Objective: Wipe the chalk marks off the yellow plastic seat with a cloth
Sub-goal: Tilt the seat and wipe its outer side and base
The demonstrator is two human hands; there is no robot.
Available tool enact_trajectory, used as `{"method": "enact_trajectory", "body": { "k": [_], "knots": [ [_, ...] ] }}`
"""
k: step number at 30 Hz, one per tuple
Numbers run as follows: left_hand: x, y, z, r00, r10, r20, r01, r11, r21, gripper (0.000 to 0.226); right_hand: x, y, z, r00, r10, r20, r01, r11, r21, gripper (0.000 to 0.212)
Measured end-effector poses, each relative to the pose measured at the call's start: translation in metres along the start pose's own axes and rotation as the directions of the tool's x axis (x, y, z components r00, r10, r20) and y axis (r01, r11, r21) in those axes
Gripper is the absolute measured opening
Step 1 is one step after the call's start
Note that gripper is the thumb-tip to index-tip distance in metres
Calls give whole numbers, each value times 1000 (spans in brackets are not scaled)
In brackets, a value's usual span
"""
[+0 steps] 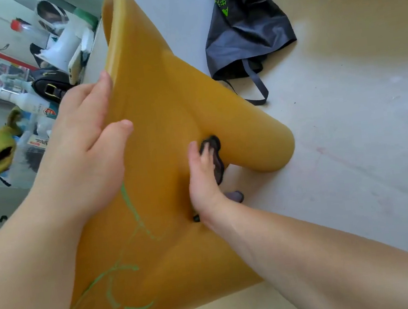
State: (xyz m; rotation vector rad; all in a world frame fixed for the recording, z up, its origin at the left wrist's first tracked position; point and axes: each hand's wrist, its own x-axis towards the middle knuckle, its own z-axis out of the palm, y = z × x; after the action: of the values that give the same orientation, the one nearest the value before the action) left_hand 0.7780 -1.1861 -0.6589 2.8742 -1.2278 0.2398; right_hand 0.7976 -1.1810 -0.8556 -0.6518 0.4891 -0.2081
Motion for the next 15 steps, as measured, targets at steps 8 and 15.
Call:
{"method": "enact_trajectory", "body": {
  "k": [8, 15],
  "knots": [
    [4, 0, 2, 999, -46, -13, 45, 998, -37, 57, 14, 13, -18, 996, 84, 36, -86, 995, 57, 96],
    [-2, 3, -1, 994, -106, -39, 96, 973, -211, 54, -16, -4, 2, 1000, 8, 4, -8, 996, -92, 99]
  ]
}}
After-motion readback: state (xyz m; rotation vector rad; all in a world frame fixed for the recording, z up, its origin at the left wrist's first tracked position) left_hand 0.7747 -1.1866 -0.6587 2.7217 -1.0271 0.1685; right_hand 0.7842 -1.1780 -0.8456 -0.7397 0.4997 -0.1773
